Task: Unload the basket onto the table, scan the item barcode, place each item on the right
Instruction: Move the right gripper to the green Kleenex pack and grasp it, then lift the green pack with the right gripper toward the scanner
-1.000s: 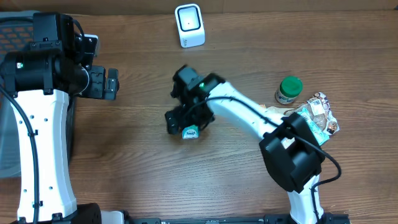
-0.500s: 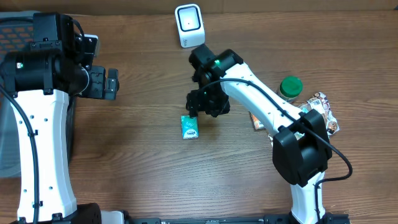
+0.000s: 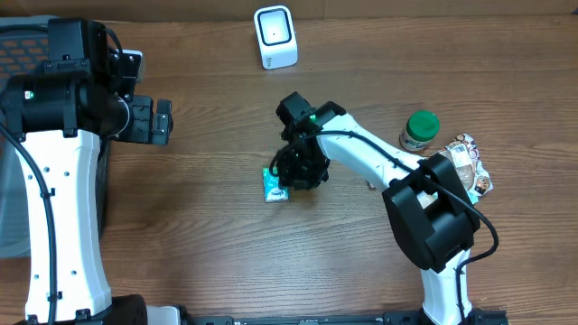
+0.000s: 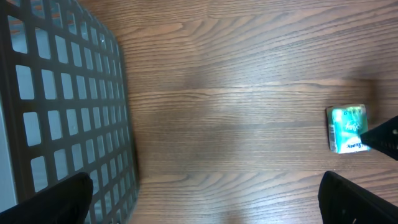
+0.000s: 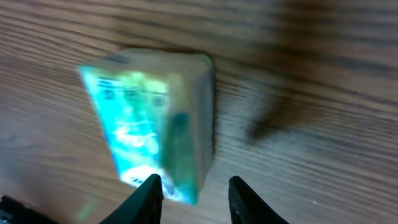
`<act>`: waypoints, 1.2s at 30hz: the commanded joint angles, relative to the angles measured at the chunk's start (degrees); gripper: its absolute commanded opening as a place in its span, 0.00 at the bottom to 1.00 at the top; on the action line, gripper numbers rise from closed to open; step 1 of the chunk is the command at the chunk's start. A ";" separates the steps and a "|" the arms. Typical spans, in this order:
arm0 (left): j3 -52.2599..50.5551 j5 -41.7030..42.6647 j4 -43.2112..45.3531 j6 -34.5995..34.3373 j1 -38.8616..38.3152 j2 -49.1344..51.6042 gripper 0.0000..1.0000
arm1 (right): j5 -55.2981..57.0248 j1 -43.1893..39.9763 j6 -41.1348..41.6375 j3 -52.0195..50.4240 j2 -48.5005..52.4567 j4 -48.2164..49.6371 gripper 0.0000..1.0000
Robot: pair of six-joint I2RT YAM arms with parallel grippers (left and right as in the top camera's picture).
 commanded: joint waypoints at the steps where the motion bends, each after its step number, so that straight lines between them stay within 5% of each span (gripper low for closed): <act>1: 0.46 -0.13 0.09 0.66 -0.07 0.20 0.99 | -2.01 0.04 0.39 -3.74 -0.26 3.58 0.35; 11: 0.46 -0.13 0.09 0.63 -0.07 0.20 0.99 | -3.15 0.63 1.25 -6.29 -0.26 6.97 0.05; 17: 0.46 -0.13 0.09 0.66 -0.07 0.20 0.99 | -6.49 0.39 2.34 -6.08 -0.28 6.93 0.04; 27: 0.46 -0.13 0.09 0.66 -0.07 0.20 1.00 | -48.52 -6.80 -16.24 -4.72 -3.85 8.52 0.04; 36: 0.46 -0.13 0.09 0.63 -0.07 0.20 1.00 | -69.85 -13.42 -23.93 -4.70 -4.74 8.76 0.04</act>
